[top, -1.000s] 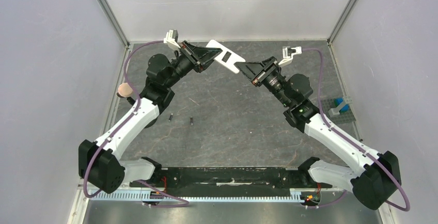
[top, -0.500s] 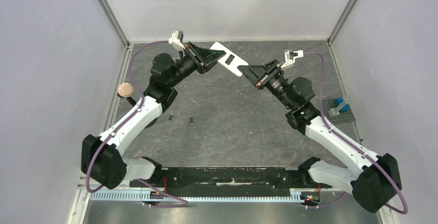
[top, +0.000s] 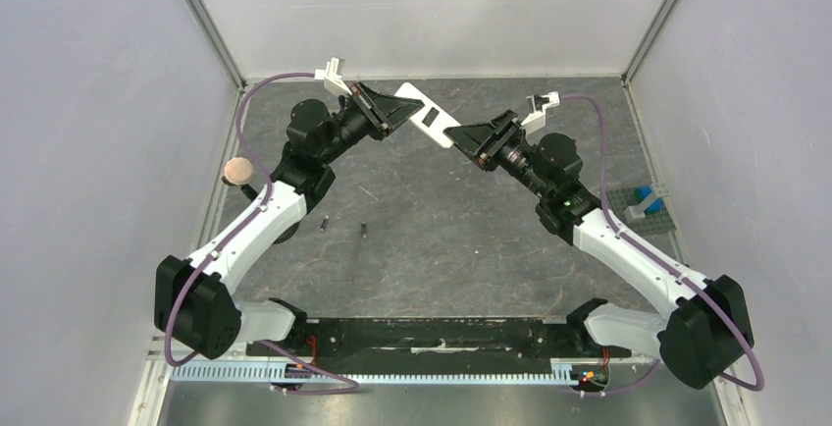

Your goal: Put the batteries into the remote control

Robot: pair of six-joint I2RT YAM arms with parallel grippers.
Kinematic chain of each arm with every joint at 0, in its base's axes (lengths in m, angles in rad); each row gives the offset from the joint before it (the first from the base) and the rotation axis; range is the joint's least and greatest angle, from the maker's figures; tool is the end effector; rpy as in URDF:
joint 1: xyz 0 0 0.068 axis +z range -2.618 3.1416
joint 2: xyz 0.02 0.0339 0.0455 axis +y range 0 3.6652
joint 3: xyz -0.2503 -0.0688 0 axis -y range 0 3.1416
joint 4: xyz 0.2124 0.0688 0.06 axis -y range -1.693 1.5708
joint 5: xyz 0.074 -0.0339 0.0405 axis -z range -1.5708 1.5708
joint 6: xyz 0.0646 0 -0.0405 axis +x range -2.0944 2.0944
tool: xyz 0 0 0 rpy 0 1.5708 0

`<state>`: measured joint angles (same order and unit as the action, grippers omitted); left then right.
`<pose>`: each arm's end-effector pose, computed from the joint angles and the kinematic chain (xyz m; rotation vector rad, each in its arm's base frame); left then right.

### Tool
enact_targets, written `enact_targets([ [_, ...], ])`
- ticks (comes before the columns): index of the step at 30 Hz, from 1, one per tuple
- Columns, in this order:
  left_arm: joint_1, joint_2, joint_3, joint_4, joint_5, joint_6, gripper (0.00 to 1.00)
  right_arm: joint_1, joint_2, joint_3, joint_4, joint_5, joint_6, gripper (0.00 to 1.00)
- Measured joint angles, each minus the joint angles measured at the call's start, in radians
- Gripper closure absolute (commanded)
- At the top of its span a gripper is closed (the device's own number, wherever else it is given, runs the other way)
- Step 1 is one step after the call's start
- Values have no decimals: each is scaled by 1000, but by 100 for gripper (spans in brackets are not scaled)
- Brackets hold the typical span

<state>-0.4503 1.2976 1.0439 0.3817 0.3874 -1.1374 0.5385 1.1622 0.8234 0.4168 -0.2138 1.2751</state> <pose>0.2647 -0.1551 0.3764 -0.2055 1.6470 -1.5361 0.2312 0.1541 0.3399 0.4315 1.6703 1.5725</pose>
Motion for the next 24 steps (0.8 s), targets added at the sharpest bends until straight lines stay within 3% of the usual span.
enact_targets([
  [24,-11,-10,4,-110,-30,268,98,-12,57,37,-134,-57,-12,72],
])
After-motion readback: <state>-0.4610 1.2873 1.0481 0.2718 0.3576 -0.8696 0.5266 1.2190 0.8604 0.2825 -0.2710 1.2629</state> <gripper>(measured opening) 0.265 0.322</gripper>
